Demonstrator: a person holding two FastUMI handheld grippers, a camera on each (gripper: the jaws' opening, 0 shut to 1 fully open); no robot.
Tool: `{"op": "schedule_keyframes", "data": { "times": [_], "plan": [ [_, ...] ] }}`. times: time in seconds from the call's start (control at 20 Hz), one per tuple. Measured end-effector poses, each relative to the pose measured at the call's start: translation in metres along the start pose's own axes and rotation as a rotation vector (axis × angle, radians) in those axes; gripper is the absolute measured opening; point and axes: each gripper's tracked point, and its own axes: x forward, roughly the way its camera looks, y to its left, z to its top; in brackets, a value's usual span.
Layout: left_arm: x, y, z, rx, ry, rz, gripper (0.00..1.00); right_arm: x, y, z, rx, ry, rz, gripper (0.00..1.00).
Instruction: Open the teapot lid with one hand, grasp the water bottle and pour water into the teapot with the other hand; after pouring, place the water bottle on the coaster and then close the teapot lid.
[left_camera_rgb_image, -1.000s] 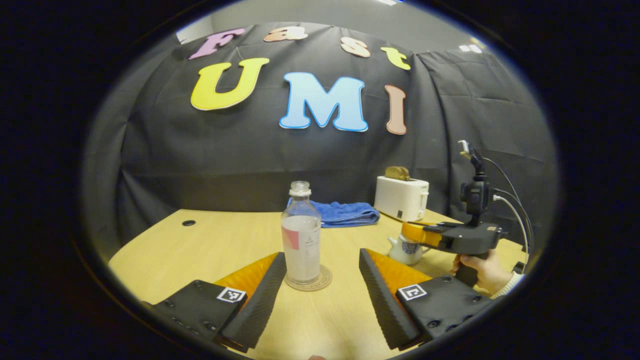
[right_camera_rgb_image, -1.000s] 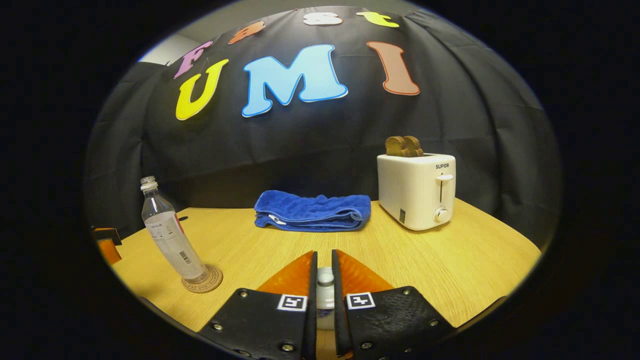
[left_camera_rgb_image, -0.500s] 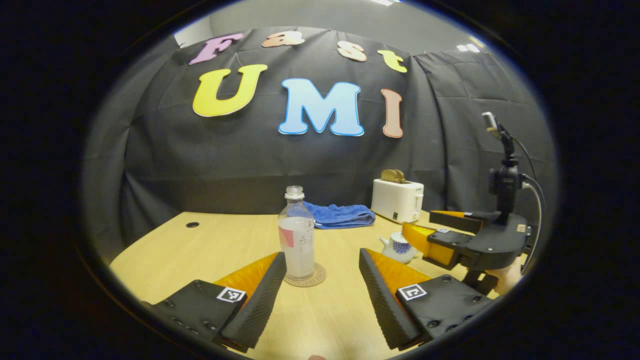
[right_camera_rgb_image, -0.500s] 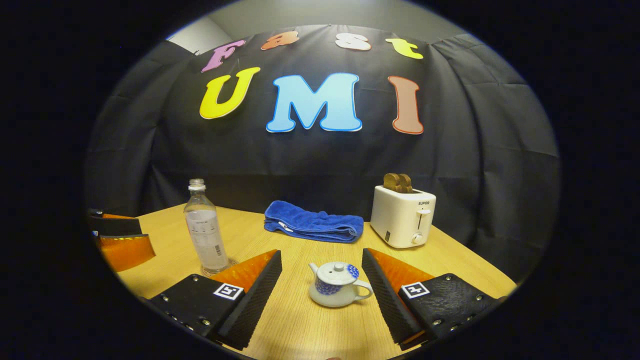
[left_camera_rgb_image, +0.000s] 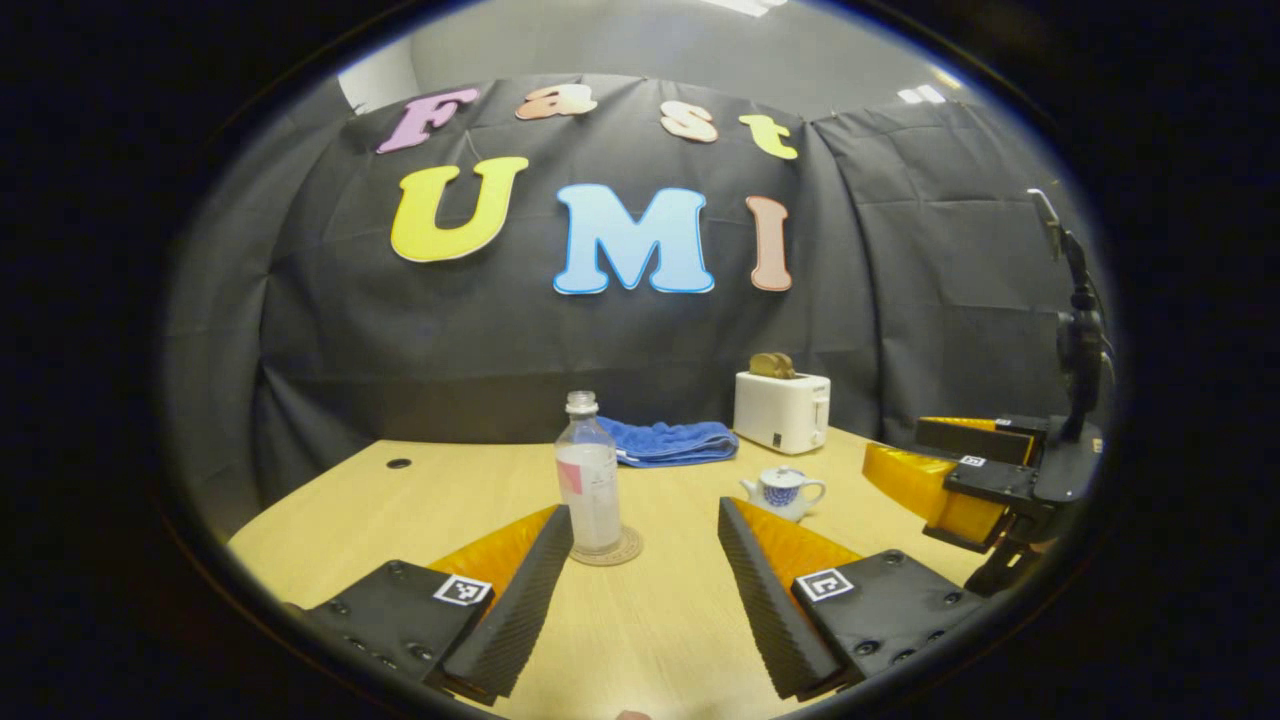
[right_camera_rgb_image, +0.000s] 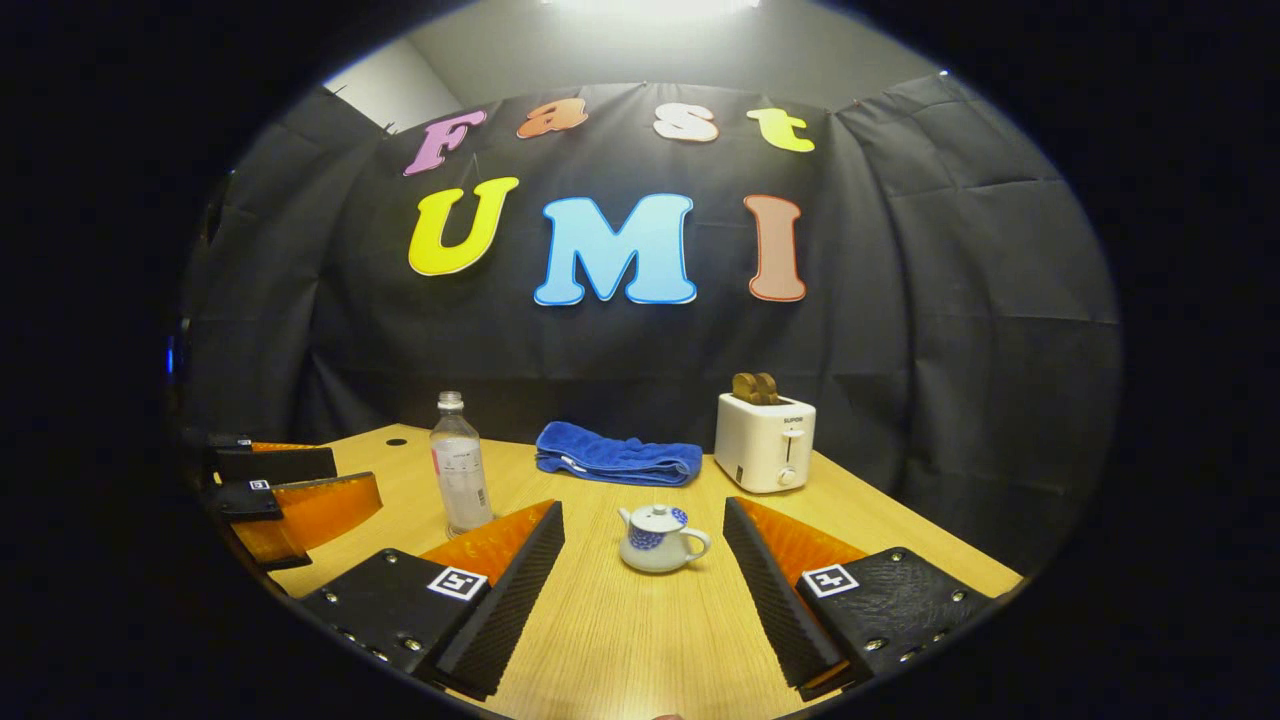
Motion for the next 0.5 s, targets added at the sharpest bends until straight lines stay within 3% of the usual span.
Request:
{"op": "schedule_keyframes", "data": {
  "times": [0.5],
  "plan": [
    [-0.033,-0.008,-0.007,-0.028,-0.009,0.013,0.97,-0.054,0.010,0.008,-0.010,-0.069,-0.023,0.99]
  ]
}}
